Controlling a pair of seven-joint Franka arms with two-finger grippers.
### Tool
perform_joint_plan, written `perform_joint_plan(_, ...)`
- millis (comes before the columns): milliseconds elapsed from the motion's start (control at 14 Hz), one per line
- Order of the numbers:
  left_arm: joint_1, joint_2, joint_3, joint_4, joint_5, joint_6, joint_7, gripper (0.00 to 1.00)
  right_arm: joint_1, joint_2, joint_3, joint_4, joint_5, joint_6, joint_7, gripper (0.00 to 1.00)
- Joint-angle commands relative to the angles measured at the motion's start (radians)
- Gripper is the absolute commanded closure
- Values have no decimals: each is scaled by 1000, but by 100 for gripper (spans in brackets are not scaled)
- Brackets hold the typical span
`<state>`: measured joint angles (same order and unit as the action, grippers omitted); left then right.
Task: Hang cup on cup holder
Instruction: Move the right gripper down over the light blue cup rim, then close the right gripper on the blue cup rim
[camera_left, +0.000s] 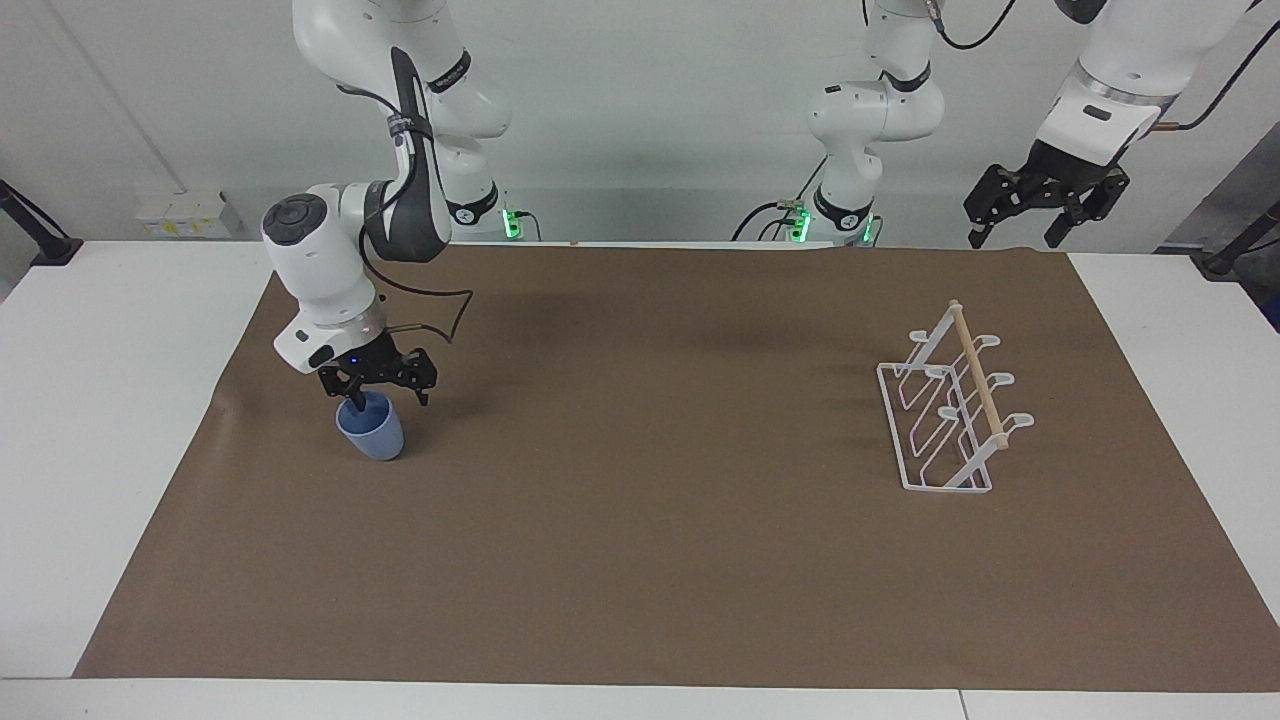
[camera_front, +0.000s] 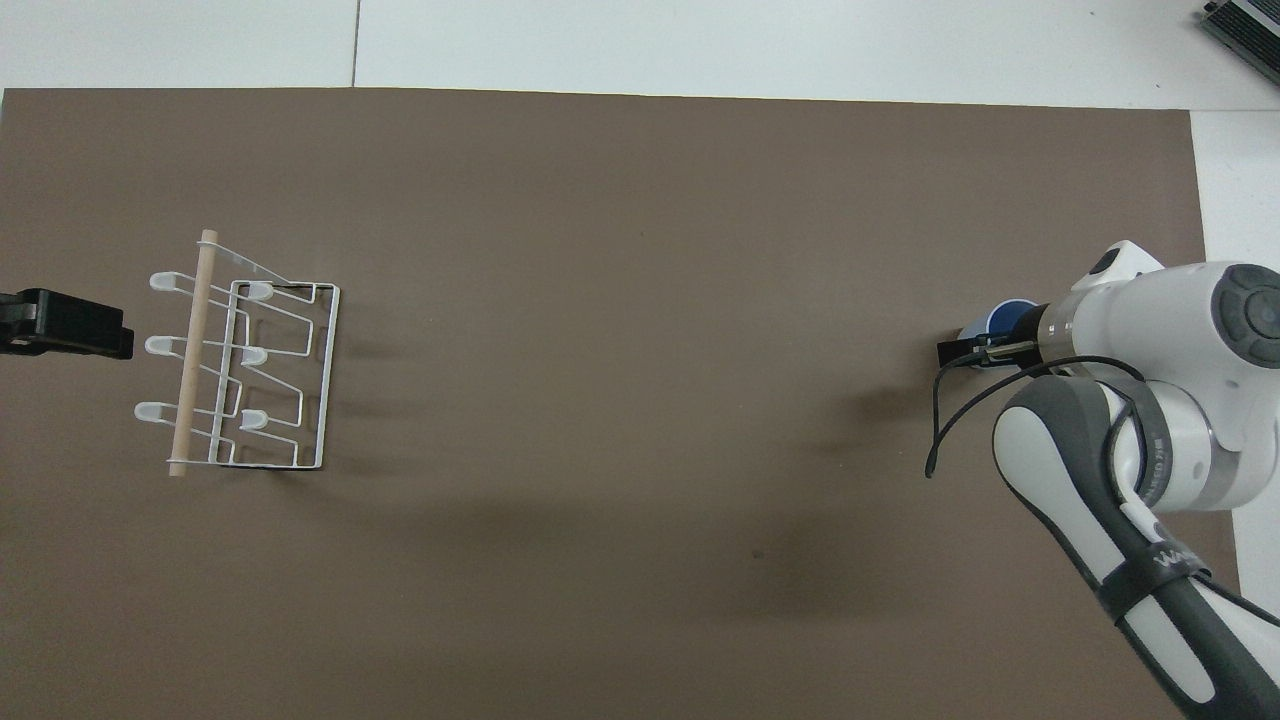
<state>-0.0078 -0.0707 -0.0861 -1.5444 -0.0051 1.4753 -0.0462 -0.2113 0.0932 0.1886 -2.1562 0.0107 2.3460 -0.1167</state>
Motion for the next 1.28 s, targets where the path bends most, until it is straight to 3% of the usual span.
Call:
perform_joint_plan(0,-17,-29,2,-33,14,-4,11,0,-14,-4,8,-14,-14,21,-21,23)
perform_joint_plan(142,-15,-31,3,-34,14,-7,6,0,-14,-6,8,-14,-14,21,-23,34)
perform_joint_plan(427,25,-35,11,-37,14,-47,5,0,-14,-6,8,-14,-14,16,-24,69)
perform_joint_plan(569,25,-35,11,-36,14,-58,3,0,-14,-4,8,-14,-14,16,-24,80)
perform_joint_plan(712,17,-40,9,-36,14,-64,3,0,-14,-4,8,-14,-14,16,-26,85)
perform_joint_plan(1210,8,-41,3,-36,13,-29,9,0,-16,-3,8,-8,-14,10,-26,87)
